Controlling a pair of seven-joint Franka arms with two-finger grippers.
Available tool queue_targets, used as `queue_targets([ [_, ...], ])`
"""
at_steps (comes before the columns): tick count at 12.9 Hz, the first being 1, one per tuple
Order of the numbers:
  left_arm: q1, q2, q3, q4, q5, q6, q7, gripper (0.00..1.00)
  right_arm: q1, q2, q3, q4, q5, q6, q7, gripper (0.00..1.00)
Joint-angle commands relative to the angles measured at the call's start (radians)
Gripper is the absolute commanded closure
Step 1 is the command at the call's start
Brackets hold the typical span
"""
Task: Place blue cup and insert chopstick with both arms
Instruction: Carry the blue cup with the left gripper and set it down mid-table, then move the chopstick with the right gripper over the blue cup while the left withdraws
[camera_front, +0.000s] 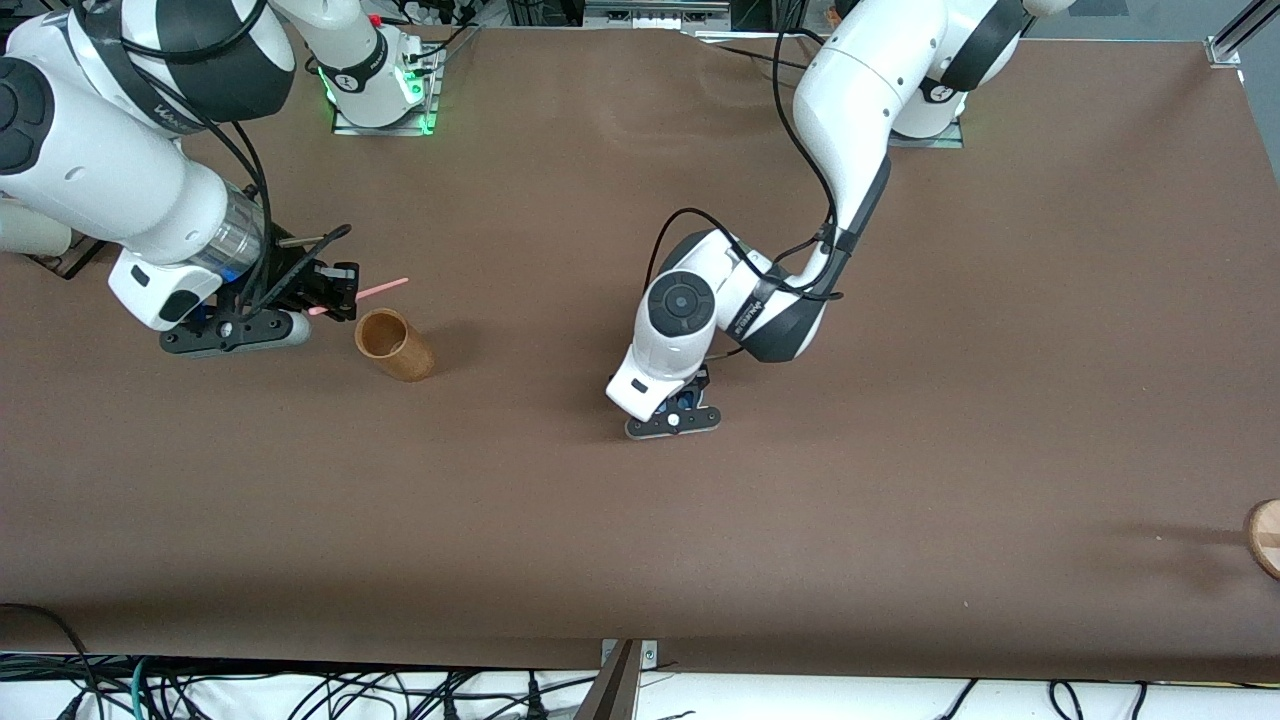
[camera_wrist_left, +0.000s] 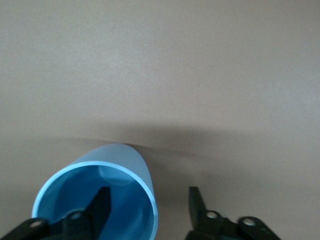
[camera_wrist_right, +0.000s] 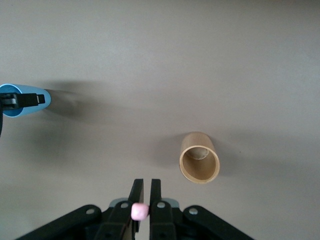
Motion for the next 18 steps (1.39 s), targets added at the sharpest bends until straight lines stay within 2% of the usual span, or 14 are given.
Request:
queue_targets([
  [1,0.044,-0.058,-0.004,0.024,-0.096,-0.095,-0.004,0.00,0.000,0.007,0.001,0.027,0.016,-0.014,0.020,1.00],
  [5,0.155,-0.180,-0.001,0.022,-0.106,-0.253,0.031,0.00,0.009,0.007,0.006,0.028,0.018,-0.012,0.053,1.00],
  [7,0.225,-0.271,0.005,0.013,-0.098,-0.325,0.153,0.00,0.038,0.007,0.005,0.033,0.016,-0.011,0.082,1.00],
  [10,0.363,-0.377,0.005,0.002,-0.096,-0.423,0.296,0.00,0.092,0.030,0.006,0.109,0.018,-0.011,0.194,1.00],
  [14,0.546,-0.450,0.005,-0.024,-0.098,-0.523,0.561,0.00,0.208,0.117,0.009,0.201,0.016,0.057,0.419,1.00],
  [17,0.664,-0.490,0.009,-0.038,-0.098,-0.568,0.735,0.00,0.283,0.198,0.009,0.266,0.016,0.156,0.565,1.00],
  [18,0.678,-0.516,0.043,-0.042,-0.078,-0.583,0.747,0.00,0.300,0.224,0.009,0.276,0.016,0.192,0.601,1.00],
])
